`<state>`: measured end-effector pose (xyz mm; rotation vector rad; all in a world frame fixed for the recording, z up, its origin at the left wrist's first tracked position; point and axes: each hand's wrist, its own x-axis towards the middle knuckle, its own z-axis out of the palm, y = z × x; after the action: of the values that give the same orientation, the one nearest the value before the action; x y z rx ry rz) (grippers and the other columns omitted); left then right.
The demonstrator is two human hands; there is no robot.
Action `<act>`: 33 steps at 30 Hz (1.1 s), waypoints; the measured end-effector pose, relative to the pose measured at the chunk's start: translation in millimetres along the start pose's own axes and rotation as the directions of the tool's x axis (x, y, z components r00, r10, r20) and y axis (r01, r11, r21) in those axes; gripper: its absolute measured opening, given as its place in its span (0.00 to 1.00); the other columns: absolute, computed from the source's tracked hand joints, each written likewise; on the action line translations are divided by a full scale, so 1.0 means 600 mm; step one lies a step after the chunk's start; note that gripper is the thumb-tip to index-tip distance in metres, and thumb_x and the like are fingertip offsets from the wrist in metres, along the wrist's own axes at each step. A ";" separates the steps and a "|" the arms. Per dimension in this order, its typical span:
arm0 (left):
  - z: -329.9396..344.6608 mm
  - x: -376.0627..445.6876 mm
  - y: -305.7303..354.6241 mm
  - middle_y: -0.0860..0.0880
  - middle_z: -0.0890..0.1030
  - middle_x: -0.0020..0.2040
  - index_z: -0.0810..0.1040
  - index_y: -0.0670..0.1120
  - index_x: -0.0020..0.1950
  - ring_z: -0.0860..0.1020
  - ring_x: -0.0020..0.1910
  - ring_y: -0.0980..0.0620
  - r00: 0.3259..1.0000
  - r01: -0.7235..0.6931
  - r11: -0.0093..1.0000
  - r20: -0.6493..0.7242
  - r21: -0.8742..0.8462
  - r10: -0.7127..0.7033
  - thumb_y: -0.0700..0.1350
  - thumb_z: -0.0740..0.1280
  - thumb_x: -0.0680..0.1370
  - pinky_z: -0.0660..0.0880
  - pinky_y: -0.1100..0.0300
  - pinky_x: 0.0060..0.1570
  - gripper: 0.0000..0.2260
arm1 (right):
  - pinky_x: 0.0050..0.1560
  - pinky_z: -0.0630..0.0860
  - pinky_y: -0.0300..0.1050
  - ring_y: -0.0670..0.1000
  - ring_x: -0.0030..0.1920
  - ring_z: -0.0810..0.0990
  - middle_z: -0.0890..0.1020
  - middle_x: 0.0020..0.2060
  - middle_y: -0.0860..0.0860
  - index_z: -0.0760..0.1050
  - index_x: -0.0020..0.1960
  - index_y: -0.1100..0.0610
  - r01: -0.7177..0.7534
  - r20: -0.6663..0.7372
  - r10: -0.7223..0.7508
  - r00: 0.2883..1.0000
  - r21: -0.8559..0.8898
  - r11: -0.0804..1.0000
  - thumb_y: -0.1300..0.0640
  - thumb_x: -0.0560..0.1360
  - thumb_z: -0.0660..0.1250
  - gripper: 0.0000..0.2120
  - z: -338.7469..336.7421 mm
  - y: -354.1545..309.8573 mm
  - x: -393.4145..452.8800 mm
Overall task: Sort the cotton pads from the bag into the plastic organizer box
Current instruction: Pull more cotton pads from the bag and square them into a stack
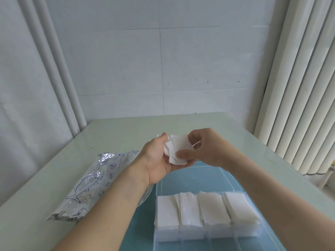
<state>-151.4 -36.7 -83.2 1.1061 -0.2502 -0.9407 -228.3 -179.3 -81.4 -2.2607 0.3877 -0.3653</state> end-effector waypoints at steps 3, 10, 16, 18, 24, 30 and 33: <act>-0.007 0.002 0.006 0.33 0.81 0.59 0.72 0.36 0.67 0.82 0.51 0.35 1.000 0.006 1.000 -0.015 -0.005 -0.006 0.52 0.50 0.86 0.79 0.39 0.51 0.23 | 0.46 0.80 0.55 0.56 0.44 0.84 0.86 0.41 0.52 0.80 0.43 0.57 0.057 -0.049 -0.057 0.997 0.001 0.998 0.54 0.67 0.80 0.12 -0.003 0.000 -0.001; -0.013 -0.010 0.017 0.33 0.83 0.54 0.77 0.34 0.62 0.84 0.47 0.37 0.992 -0.012 0.987 0.128 0.163 -0.009 0.46 0.53 0.86 0.83 0.47 0.48 0.19 | 0.45 0.73 0.49 0.54 0.39 0.79 0.86 0.41 0.60 0.82 0.48 0.63 0.067 -0.005 -0.069 0.998 0.326 0.943 0.59 0.67 0.81 0.14 -0.048 0.001 -0.003; -0.009 -0.019 0.014 0.37 0.84 0.48 0.77 0.34 0.61 0.83 0.40 0.41 0.982 -0.030 0.936 0.187 0.351 -0.039 0.35 0.55 0.83 0.82 0.54 0.37 0.14 | 0.36 0.74 0.41 0.50 0.35 0.79 0.86 0.41 0.59 0.81 0.54 0.66 0.066 0.087 -0.107 0.990 0.382 0.922 0.62 0.70 0.78 0.15 -0.078 -0.003 -0.012; -0.004 -0.019 0.012 0.37 0.83 0.45 0.78 0.34 0.59 0.83 0.37 0.41 0.980 -0.010 0.946 0.192 0.324 -0.055 0.40 0.54 0.84 0.81 0.55 0.35 0.15 | 0.35 0.73 0.40 0.50 0.35 0.79 0.86 0.41 0.61 0.81 0.54 0.65 0.061 0.104 -0.108 0.989 0.375 0.925 0.62 0.71 0.77 0.14 -0.081 -0.003 -0.013; 0.005 -0.013 0.008 0.35 0.80 0.44 0.81 0.38 0.56 0.81 0.37 0.39 0.962 0.080 0.990 0.251 0.116 -0.107 0.61 0.49 0.83 0.79 0.55 0.34 0.31 | 0.37 0.73 0.46 0.53 0.35 0.75 0.83 0.36 0.58 0.82 0.45 0.63 0.074 0.090 -0.098 0.991 0.244 0.967 0.53 0.73 0.76 0.13 -0.050 -0.005 -0.008; 0.003 -0.006 0.005 0.40 0.78 0.38 0.80 0.45 0.57 0.74 0.29 0.45 0.985 0.003 0.975 0.170 0.221 -0.041 0.62 0.48 0.83 0.67 0.64 0.24 0.28 | 0.33 0.72 0.41 0.49 0.31 0.75 0.82 0.31 0.52 0.83 0.46 0.60 0.116 -0.018 -0.115 0.993 0.242 0.963 0.58 0.76 0.74 0.05 -0.039 -0.006 -0.005; 0.002 -0.005 0.003 0.41 0.77 0.36 0.78 0.42 0.55 0.73 0.28 0.46 0.991 0.024 0.977 0.122 0.210 -0.051 0.65 0.46 0.82 0.66 0.65 0.23 0.30 | 0.32 0.71 0.40 0.47 0.28 0.74 0.81 0.30 0.51 0.82 0.46 0.60 0.086 -0.093 -0.058 0.994 0.324 0.942 0.58 0.76 0.74 0.05 -0.041 -0.004 -0.003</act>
<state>-152.8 -34.8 -80.1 1.2476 -0.4417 -1.0374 -238.9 -193.7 -63.8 -1.9406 0.2639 -0.5227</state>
